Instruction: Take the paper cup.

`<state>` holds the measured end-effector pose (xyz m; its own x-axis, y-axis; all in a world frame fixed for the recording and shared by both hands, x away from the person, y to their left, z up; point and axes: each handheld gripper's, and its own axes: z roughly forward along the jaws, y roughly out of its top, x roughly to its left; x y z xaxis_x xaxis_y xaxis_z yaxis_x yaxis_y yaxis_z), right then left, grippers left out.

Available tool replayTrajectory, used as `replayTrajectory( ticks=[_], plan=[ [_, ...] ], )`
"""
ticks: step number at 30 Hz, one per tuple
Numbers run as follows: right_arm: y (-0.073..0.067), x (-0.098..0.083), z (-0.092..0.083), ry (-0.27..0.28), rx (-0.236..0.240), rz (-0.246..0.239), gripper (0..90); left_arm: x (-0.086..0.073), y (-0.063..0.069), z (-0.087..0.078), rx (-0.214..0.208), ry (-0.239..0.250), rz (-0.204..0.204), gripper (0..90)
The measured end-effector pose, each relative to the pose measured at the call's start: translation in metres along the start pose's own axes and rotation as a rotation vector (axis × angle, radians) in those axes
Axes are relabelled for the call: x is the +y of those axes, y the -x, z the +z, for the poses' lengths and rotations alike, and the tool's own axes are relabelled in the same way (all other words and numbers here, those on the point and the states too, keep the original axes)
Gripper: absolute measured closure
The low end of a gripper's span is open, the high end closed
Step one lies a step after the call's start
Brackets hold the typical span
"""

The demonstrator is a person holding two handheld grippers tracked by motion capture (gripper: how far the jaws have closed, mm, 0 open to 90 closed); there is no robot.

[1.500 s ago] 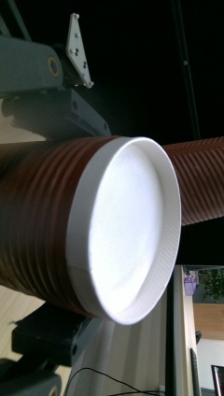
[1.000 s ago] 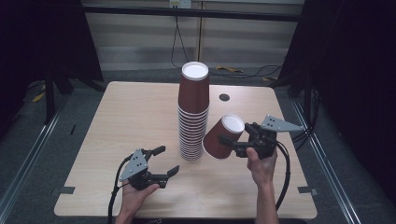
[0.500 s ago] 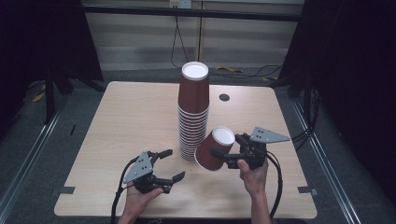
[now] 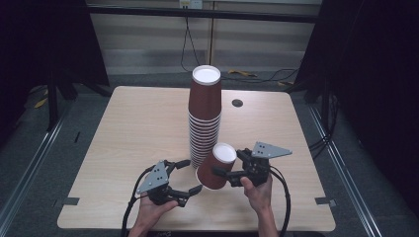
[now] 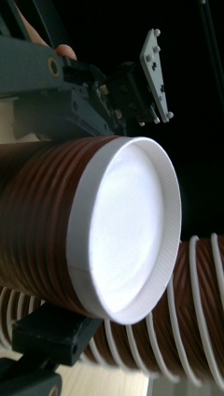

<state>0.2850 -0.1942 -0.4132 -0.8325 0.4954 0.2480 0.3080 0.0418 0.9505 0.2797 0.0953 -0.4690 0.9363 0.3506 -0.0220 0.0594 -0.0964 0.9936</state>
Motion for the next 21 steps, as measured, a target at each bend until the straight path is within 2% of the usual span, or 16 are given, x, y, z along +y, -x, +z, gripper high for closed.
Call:
replayTrajectory(
  ticks=[7,9,14,21],
  plan=[
    [-0.004,-0.003,0.004,-0.001,0.028,-0.005,22.8,-0.001,0.001,0.006,-0.030,-0.004,-0.013,14.2],
    [-0.003,-0.007,0.006,-0.003,0.036,0.005,23.0,-0.003,0.001,0.009,-0.043,-0.018,-0.012,12.0],
    [-0.005,-0.009,0.010,-0.004,0.053,0.012,23.0,-0.004,0.001,0.015,-0.040,-0.024,-0.024,2.4],
    [-0.009,-0.011,0.021,-0.011,0.073,0.009,23.0,-0.005,0.002,0.022,-0.061,-0.044,-0.023,1.8]
  ],
)
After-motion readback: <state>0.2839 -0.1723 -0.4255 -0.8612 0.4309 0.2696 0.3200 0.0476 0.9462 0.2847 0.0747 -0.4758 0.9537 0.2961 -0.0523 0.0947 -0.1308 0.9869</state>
